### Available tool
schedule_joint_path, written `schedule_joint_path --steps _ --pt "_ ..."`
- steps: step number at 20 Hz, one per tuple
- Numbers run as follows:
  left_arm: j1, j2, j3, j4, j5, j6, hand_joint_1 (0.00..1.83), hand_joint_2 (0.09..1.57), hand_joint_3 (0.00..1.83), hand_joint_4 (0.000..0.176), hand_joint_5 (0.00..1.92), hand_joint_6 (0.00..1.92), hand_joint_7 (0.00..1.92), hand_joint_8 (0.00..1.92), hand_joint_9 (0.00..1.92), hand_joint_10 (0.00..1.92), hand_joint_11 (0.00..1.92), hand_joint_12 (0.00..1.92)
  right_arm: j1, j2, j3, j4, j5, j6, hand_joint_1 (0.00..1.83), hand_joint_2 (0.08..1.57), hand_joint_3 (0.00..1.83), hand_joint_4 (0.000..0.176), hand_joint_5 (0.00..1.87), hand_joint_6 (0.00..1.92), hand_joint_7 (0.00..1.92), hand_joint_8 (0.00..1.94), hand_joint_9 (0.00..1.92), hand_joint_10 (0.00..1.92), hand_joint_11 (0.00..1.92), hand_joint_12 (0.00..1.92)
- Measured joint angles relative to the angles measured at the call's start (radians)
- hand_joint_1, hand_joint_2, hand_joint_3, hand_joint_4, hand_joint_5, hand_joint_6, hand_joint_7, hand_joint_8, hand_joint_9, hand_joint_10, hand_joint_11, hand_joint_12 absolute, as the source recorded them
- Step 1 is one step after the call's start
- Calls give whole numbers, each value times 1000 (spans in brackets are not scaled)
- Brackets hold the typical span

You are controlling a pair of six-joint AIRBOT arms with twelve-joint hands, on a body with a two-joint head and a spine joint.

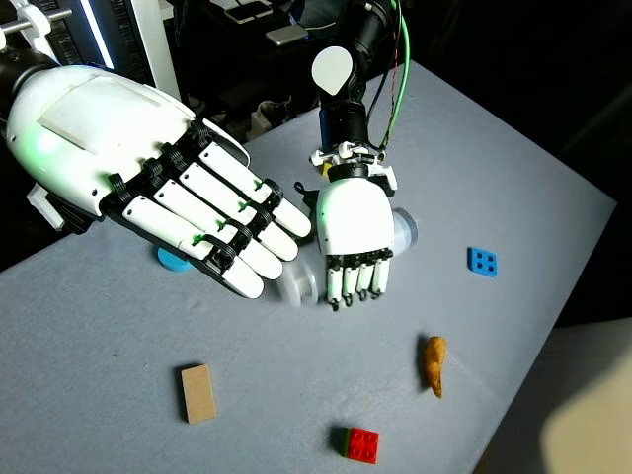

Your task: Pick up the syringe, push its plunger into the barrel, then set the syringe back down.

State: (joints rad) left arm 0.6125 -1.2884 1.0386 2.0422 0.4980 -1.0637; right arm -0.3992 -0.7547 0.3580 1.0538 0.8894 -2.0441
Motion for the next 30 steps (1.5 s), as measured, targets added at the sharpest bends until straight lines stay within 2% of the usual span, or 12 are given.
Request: schedule_joint_path --steps 2,3,5,6,9,12,17,20,24,28,29,30 --pt "0 0 0 -1 4 2 520 1071 0 0 469 0 414 0 413 1 31 1004 0 -1 0 0 -1 0 261 1167 1 0 203 6 205 4 184 0 0 474" --pt "0 0 0 -4 2 2 467 1087 2 0 383 0 321 0 308 0 5 882 0 -2 0 0 -1 0 268 1168 1 0 199 4 202 2 182 0 0 475" --pt "-2 0 0 -8 -3 1 398 1059 0 0 214 1 128 5 111 2 0 463 0 -2 0 0 -1 0 287 1166 0 0 179 1 182 1 162 1 0 418" --pt "-5 3 -6 -9 -4 0 419 1009 0 0 178 0 79 1 67 0 0 372 0 -2 0 0 -1 -2 254 1169 2 0 163 1 171 0 153 0 0 407" --pt "-17 21 -20 -3 -10 0 47 1016 3 7 54 0 4 0 13 0 0 249 0 -2 0 0 0 -2 252 1176 2 0 162 4 164 2 140 0 0 366" --pt "-26 52 -38 -7 -12 0 0 1042 5 11 0 0 0 0 0 0 0 76 0 -2 0 -1 0 -3 255 1177 0 0 177 3 175 2 155 3 0 393" --pt "-56 109 -56 -7 -35 14 0 1068 0 0 64 4 19 2 30 4 0 269 0 -2 0 0 0 -3 275 1168 0 0 191 5 187 3 171 4 0 402" --pt "-71 150 -71 -18 -50 29 0 1076 1 0 17 3 0 0 1 0 0 131 0 -2 0 0 0 -10 279 1168 0 0 171 4 175 3 156 3 0 363" --pt "-81 251 -124 -194 -25 166 10 1079 1 0 30 4 0 0 0 0 0 110 0 -2 0 0 0 -12 276 1174 1 0 159 2 162 1 143 1 0 356" --pt "-107 327 -203 -414 131 314 68 1078 0 0 72 5 0 0 0 0 0 133 0 -2 0 0 0 -33 251 1181 2 0 175 3 177 4 162 5 0 404" --pt "-113 333 -223 -439 175 328 38 1080 0 0 71 2 0 0 0 0 0 188 4 -2 0 2 -2 -44 251 1181 1 0 176 2 179 3 162 3 0 395" --pt "-122 335 -237 -451 200 337 78 1085 0 0 106 0 30 1 42 0 0 403 4 -2 0 0 -2 -48 248 1181 0 0 194 3 200 3 184 4 0 490"
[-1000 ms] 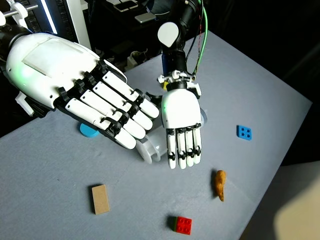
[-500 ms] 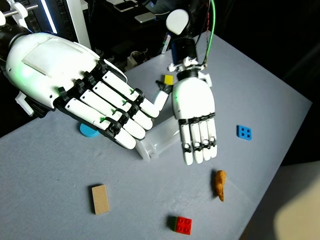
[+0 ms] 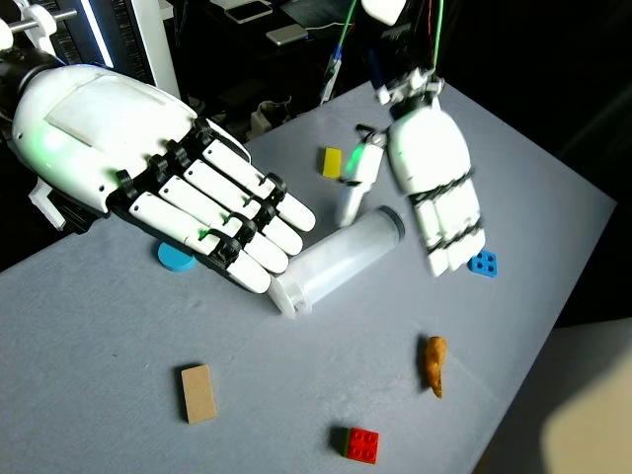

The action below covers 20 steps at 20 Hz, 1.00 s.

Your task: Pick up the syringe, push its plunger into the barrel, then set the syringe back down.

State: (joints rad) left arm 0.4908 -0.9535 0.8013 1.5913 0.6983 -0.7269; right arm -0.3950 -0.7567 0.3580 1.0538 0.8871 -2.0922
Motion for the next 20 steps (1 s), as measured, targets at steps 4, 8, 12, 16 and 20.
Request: schedule_joint_path --steps 4,8,12,16,20 --pt "-101 10 -97 -116 99 136 263 1154 1 0 393 15 537 51 580 152 152 1304 0 -1 0 -1 -2 -29 342 1130 0 0 578 20 669 20 619 46 197 1104" --pt "-193 16 -155 -227 177 272 488 1243 3 0 873 51 842 783 665 1319 539 1607 0 -1 0 -2 -5 -40 387 1190 3 0 865 1085 903 945 807 1513 795 1851" --pt "-215 30 -208 -288 231 291 659 1244 4 0 869 1804 909 1884 841 1912 686 1916 0 -2 0 -4 -6 -41 643 1174 0 2 837 1918 1042 1939 1284 1920 1533 1921" --pt "-227 30 -219 -283 256 293 644 1313 12 0 1326 1921 1337 1921 1344 1921 1242 1921 0 -4 0 -7 -9 -41 579 1361 12 20 1252 1921 1352 1941 1536 1921 1723 1921" --pt "-243 30 -219 -287 255 294 554 1370 10 0 1359 1921 1454 1921 1525 1921 1571 1921 0 -4 0 -7 -10 -41 592 1393 7 37 1233 1921 1344 1941 1550 1921 1708 1921"
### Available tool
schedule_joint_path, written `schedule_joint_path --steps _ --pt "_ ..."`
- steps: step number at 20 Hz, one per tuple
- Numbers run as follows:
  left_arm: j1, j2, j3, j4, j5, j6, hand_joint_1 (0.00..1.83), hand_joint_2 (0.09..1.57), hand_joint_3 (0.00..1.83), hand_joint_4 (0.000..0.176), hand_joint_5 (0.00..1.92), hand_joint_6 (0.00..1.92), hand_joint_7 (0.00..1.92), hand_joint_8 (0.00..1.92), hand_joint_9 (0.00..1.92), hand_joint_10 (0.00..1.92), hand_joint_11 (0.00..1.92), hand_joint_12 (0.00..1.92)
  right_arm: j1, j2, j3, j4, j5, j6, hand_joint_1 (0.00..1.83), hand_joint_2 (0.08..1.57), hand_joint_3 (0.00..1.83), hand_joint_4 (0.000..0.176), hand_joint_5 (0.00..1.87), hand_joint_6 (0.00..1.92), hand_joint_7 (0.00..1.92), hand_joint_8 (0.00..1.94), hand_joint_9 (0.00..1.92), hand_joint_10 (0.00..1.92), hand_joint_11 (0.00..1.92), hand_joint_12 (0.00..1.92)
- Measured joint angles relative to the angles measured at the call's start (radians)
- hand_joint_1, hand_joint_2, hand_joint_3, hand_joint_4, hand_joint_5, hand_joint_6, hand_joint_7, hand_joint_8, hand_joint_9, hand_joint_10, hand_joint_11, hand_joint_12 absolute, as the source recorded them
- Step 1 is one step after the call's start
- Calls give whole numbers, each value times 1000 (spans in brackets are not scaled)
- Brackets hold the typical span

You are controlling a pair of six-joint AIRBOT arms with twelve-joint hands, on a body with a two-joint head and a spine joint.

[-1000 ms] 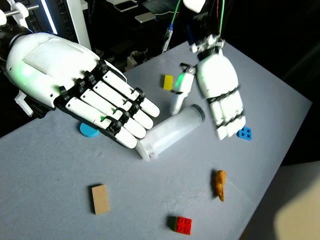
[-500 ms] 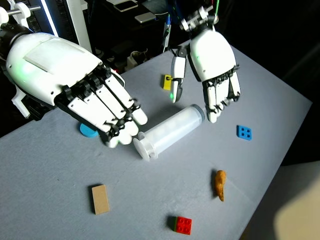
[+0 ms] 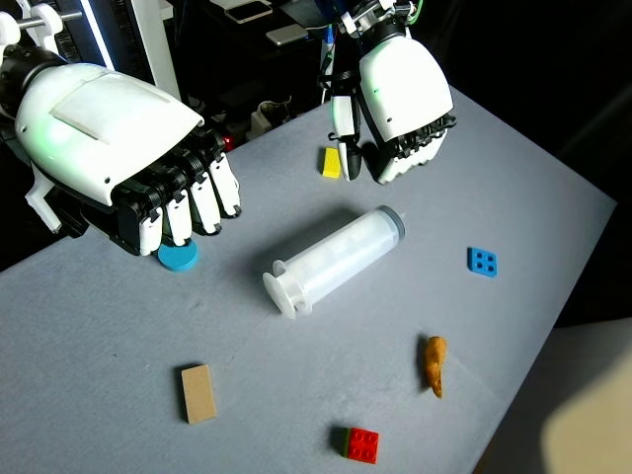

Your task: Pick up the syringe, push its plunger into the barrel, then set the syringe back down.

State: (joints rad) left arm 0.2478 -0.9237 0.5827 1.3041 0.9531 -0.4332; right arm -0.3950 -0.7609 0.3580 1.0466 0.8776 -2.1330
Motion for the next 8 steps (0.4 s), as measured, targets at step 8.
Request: schedule_joint_path --steps 8 --pt "24 0 5 -1 -35 -2 558 1377 0 0 1318 1921 1437 1921 1509 1921 1595 1921 0 0 0 0 -2 0 545 1420 1 70 1213 1921 1320 1941 1480 1921 1646 1921"
